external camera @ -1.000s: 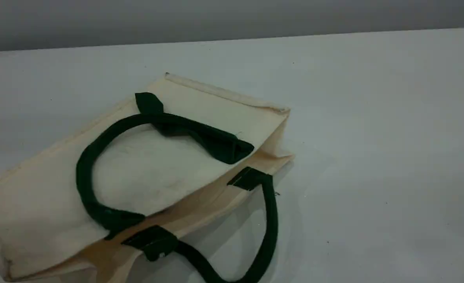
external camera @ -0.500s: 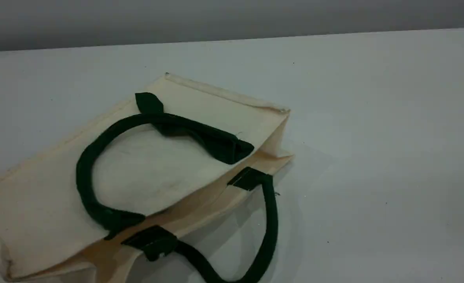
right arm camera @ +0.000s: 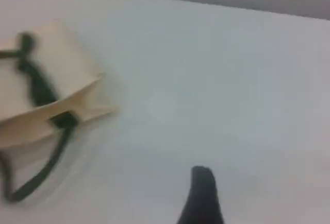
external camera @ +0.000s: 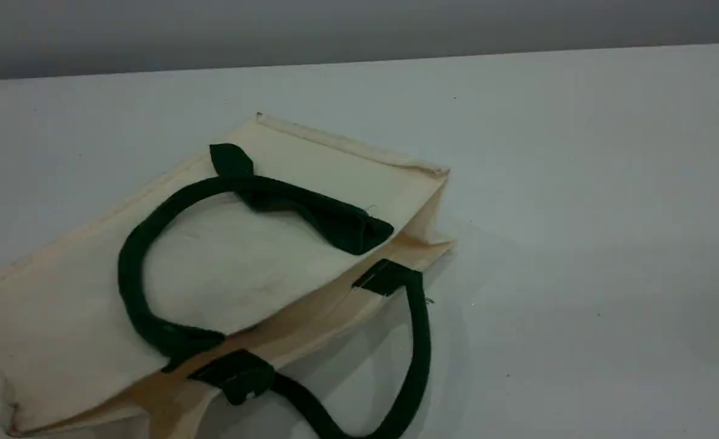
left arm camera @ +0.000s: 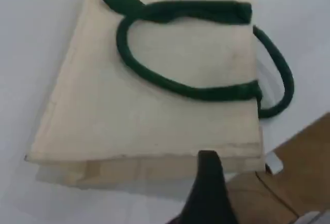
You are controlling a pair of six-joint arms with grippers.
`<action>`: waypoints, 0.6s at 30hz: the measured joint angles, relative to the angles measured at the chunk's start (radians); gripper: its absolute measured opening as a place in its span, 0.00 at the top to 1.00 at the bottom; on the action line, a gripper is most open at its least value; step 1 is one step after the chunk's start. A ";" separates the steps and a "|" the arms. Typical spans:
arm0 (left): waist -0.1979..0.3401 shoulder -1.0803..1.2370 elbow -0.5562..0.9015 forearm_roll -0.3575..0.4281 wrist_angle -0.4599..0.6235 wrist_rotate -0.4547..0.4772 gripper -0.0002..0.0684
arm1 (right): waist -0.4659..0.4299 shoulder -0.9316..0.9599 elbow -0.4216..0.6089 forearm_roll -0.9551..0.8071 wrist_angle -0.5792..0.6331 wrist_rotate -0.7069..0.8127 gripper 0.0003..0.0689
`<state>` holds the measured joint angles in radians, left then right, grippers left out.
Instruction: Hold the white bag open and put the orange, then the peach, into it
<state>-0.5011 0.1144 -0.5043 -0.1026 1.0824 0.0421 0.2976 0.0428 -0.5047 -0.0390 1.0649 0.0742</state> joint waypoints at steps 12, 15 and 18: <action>0.000 0.001 0.000 -0.002 -0.004 0.004 0.26 | -0.301 -0.043 -0.001 0.000 0.001 -0.001 0.25; 0.034 0.001 0.000 -0.004 -0.004 0.004 0.26 | -0.301 -0.043 -0.001 0.000 0.001 -0.001 0.25; 0.119 0.001 0.000 -0.004 -0.004 0.004 0.26 | -0.300 -0.043 -0.001 0.000 0.001 -0.001 0.25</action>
<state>-0.3821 0.1153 -0.5043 -0.1067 1.0787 0.0465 -0.0027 0.0000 -0.5056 -0.0390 1.0661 0.0734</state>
